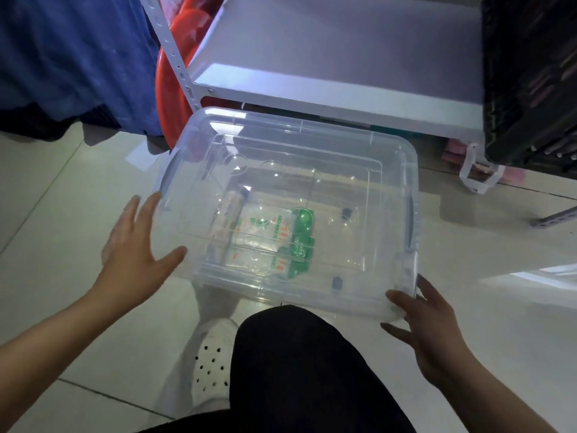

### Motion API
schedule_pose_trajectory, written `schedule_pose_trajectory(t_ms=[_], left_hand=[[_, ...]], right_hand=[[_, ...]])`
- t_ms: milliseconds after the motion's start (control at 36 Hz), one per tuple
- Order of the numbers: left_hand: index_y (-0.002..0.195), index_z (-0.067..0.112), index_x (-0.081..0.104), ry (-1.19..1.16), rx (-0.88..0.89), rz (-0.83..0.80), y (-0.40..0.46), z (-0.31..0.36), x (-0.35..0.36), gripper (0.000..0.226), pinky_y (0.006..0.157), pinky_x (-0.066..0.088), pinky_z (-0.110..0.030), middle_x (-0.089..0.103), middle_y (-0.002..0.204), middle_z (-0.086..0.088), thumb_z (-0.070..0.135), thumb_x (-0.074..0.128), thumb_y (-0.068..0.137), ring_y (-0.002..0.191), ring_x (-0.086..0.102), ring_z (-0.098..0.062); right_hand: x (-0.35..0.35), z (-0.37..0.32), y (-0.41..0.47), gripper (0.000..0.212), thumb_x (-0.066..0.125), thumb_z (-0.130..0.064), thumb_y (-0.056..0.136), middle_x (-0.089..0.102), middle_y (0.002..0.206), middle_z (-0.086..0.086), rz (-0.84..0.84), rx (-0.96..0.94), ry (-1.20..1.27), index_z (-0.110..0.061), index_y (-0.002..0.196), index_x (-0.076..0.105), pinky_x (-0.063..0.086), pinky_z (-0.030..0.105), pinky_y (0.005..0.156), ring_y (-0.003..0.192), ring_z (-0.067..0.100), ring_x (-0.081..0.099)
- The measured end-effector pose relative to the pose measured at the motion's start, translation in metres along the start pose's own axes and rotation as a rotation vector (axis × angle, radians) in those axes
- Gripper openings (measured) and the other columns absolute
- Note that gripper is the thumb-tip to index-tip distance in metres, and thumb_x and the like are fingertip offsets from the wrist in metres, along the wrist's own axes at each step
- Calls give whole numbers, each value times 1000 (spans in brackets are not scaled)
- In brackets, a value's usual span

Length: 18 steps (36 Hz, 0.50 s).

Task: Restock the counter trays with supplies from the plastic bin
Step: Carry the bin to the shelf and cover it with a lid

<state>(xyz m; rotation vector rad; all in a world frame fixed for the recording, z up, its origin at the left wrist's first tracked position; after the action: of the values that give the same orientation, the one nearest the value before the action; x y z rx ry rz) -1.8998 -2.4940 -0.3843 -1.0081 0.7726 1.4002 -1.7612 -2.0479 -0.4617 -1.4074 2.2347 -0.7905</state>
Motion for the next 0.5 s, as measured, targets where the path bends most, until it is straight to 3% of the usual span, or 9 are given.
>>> schedule_pose_trajectory(t_ms=[56, 111, 167, 222, 361, 500], left_hand=[[148, 46, 31, -279, -268, -60, -11, -47, 6, 82, 115, 30, -53, 33, 159, -6, 46, 76, 80, 144, 33, -30], [127, 58, 49, -714, -455, -204, -24, -59, 33, 54, 102, 44, -52, 57, 140, 2, 47, 73, 80, 122, 56, -26], [122, 52, 56, -1082, -558, -260, -30, -58, 54, 43, 91, 53, -54, 62, 132, 2, 27, 68, 89, 111, 62, -29], [121, 42, 59, -1296, -618, -247, -29, -56, 62, 45, 83, 57, -56, 63, 129, -4, 10, 64, 90, 105, 65, -36], [113, 26, 61, -1361, -738, -223, -31, -55, 51, 40, 68, 63, -45, 58, 125, -13, -5, 60, 87, 98, 66, -41], [124, 22, 64, -1365, -690, -257, -39, -37, 30, 48, 70, 63, -42, 65, 122, -8, -2, 64, 82, 91, 70, -38]], right_hand=[[5, 7, 1, 48, 61, 2, 82, 69, 113, 7, -13, 54, 136, -28, 119, 64, 60, 45, 68, 99, 33, 66], [11, 8, 4, 48, 56, 8, 80, 66, 113, 10, -26, 87, 237, -26, 111, 69, 60, 44, 67, 94, 34, 62], [18, 6, 6, 51, 51, 12, 78, 65, 109, 10, -39, 95, 316, -29, 98, 74, 59, 48, 74, 91, 32, 58], [22, 1, 5, 55, 49, 13, 77, 64, 108, 9, -60, 82, 359, -32, 92, 76, 55, 54, 82, 92, 31, 58], [24, -27, -3, 55, 50, 12, 73, 74, 89, -3, -113, -9, 362, -28, 103, 74, 55, 53, 78, 88, 28, 65], [13, -54, -24, 50, 51, 9, 71, 72, 92, 1, -110, -45, 355, -21, 106, 71, 54, 48, 70, 90, 37, 60]])
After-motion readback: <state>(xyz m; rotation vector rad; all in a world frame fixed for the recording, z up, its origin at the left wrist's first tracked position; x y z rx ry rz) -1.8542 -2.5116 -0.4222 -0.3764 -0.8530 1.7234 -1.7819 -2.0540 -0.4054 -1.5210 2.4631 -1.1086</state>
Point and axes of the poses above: each hand's wrist, its own y-axis towards the middle knuckle, its own x-axis out of the palm, z = x × y, the point moved 10 cm from there along y, towards the middle knuckle
